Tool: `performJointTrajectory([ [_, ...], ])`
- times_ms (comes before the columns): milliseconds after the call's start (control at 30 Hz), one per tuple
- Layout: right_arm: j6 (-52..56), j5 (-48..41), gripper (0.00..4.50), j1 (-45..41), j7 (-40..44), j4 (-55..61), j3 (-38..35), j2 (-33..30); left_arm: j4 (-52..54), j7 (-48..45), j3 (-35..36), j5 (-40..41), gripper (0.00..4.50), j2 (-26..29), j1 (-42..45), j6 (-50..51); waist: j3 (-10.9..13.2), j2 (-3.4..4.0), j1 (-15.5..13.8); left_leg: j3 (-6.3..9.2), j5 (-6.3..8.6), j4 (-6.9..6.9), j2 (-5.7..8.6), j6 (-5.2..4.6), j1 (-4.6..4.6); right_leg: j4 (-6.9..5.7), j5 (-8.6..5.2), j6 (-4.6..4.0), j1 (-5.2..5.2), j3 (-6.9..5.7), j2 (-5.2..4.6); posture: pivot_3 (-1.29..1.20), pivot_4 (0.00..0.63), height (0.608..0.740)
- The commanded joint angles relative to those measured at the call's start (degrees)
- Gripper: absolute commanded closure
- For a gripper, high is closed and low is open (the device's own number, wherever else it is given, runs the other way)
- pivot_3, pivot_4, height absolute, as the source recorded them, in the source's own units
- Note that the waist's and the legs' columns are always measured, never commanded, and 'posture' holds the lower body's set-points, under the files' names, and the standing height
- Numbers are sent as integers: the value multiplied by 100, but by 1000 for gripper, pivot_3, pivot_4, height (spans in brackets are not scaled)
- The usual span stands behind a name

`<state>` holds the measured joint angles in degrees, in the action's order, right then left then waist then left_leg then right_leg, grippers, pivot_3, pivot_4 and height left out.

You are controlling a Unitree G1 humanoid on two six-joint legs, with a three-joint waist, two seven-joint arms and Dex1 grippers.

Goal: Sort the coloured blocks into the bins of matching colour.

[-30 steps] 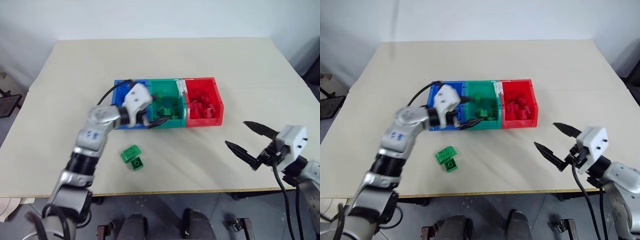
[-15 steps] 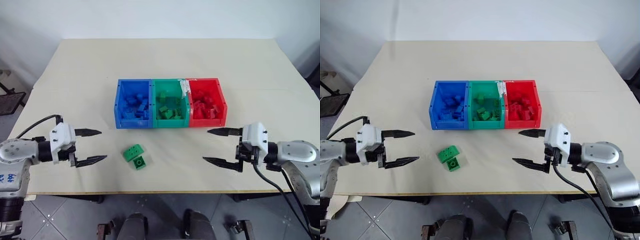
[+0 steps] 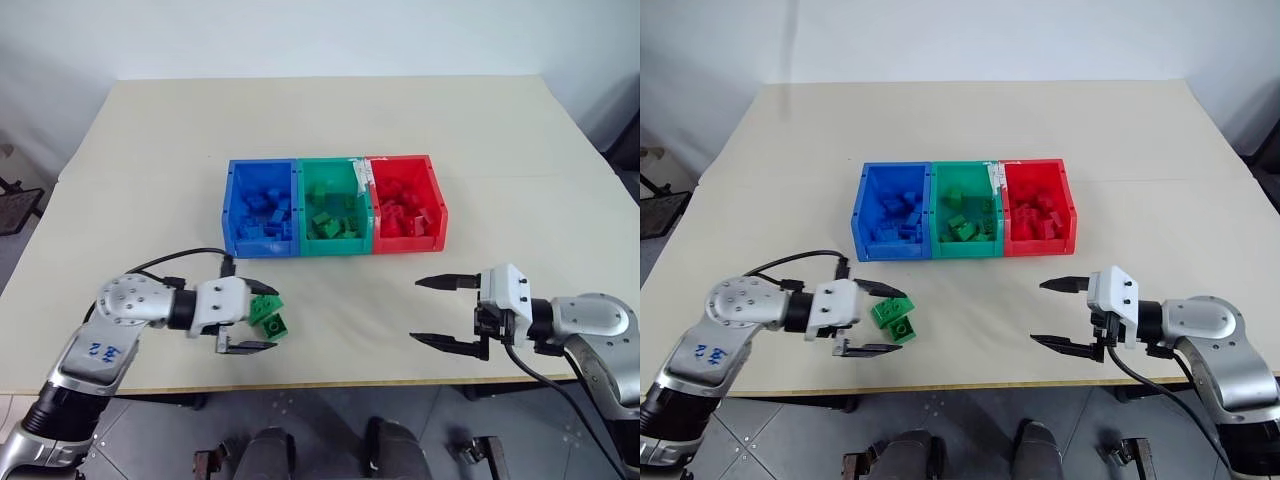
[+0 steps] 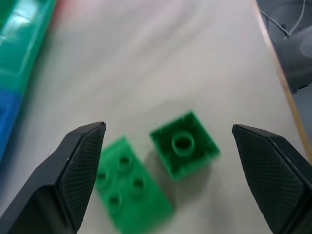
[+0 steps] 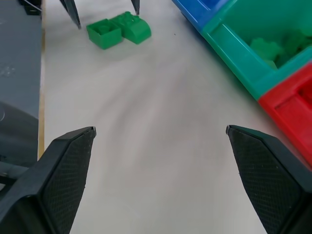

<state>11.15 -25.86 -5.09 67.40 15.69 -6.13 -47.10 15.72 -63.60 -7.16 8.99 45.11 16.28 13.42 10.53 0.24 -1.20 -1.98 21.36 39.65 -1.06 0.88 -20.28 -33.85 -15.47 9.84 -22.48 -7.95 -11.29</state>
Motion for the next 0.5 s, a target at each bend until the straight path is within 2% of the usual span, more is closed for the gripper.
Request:
performJointTrajectory([
  [33,-38,-58,0,163,-169,391,-230,-26,429,60,-305,-77,81,3,45,401,0,-1,-7,-1,0,0,0,0,-1,2,0,0,0,1,0,0,150,740],
  [200,6,-61,0,243,-313,506,-235,-14,260,19,-655,-489,81,137,138,168,0,-1,-17,-3,0,3,0,0,-1,6,0,0,0,5,0,0,150,740],
  [233,6,-63,0,251,-331,518,-237,-15,209,57,-720,-599,249,130,228,198,0,-1,-28,-5,0,4,0,0,-1,6,0,0,0,7,0,0,150,740],
  [333,10,-75,0,261,-371,537,-251,-28,183,43,-817,-715,925,147,415,400,1,-2,-46,-5,1,12,1,-2,-5,7,0,0,1,7,0,0,150,740],
  [500,-7,-72,0,267,-398,529,-262,-40,219,-35,-844,-711,2523,155,374,412,1,-1,-24,-6,2,10,1,-3,-4,6,0,0,0,8,0,0,150,740],
])
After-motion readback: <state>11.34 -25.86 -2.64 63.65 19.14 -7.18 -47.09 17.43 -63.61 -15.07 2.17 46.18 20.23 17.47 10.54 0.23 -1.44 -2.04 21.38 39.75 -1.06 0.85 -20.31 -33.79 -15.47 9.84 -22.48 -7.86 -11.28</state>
